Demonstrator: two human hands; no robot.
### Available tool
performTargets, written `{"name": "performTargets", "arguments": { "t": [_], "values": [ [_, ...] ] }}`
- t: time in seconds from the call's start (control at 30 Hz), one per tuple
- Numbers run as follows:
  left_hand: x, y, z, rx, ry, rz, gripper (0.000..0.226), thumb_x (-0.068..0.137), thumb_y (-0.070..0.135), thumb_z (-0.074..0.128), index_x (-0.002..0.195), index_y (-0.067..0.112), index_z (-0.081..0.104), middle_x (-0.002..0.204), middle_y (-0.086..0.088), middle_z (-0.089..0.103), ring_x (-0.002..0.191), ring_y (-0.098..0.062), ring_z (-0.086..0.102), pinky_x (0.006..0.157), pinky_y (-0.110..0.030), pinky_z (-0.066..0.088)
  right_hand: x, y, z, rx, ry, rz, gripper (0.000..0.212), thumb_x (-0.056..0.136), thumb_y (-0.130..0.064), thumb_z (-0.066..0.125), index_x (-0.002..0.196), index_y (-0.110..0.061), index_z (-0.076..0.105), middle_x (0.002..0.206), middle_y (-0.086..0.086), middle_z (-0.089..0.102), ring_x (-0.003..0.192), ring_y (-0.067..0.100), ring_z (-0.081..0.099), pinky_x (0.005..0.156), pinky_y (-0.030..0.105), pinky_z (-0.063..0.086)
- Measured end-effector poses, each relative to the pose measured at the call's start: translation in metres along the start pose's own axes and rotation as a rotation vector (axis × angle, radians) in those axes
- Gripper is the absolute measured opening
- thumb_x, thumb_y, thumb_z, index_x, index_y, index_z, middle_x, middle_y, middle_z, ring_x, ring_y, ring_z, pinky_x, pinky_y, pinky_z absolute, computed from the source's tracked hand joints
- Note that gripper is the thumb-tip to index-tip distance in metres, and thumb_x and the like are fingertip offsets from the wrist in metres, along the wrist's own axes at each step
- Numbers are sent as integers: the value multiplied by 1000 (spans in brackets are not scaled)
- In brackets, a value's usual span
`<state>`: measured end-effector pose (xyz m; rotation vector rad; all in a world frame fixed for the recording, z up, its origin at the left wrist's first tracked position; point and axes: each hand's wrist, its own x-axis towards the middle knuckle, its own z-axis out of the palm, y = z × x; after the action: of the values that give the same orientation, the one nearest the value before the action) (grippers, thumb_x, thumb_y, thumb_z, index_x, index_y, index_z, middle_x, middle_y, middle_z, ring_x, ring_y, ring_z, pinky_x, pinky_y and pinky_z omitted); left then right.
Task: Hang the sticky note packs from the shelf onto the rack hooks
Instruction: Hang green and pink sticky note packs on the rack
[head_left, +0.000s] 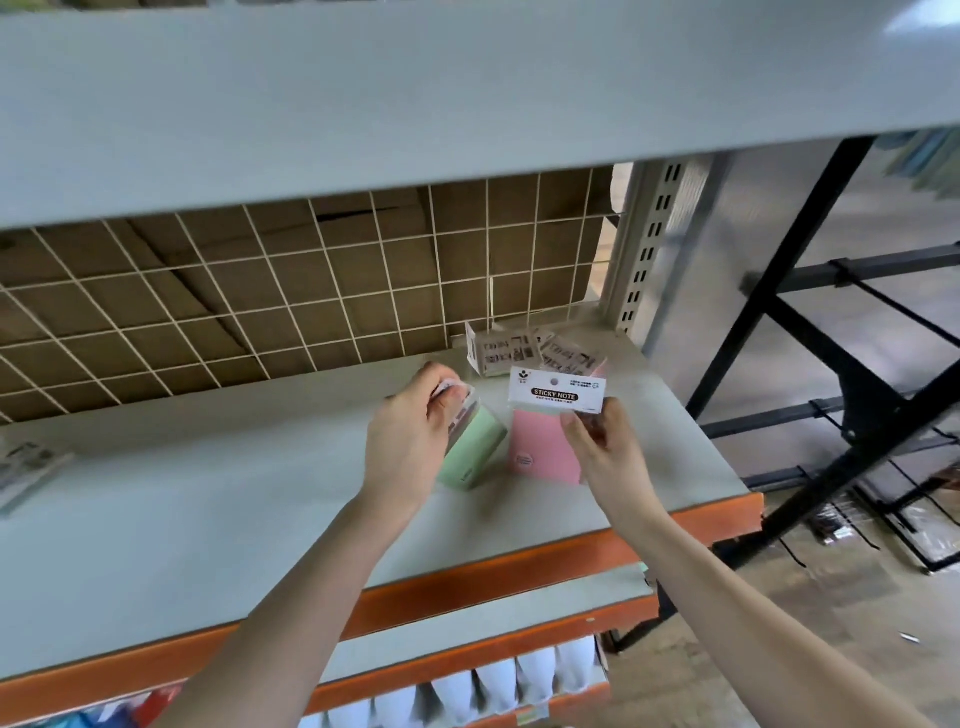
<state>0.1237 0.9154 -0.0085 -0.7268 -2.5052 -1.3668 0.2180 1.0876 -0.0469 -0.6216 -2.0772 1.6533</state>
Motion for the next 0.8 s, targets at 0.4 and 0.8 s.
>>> {"name": "performTargets", "arguments": {
  "t": [0.4,0.8],
  "values": [
    [20,16,8,-34,-355,-218,11,83,18,71,92,17,65,78,-1,68,65,-14,56,57,-22,38,22,-29,-8,-231,2,-49,4,94,-19,59,96,-22,59,85,0,63,62,7,52,52,17,37],
    [21,38,3,-75,-326,-159,10,93,20,59,84,18,65,79,9,68,72,3,59,60,-14,36,13,-47,-43,-252,29,-178,8,98,-14,51,91,-14,55,76,-3,56,52,0,45,46,14,31]
  ]
}}
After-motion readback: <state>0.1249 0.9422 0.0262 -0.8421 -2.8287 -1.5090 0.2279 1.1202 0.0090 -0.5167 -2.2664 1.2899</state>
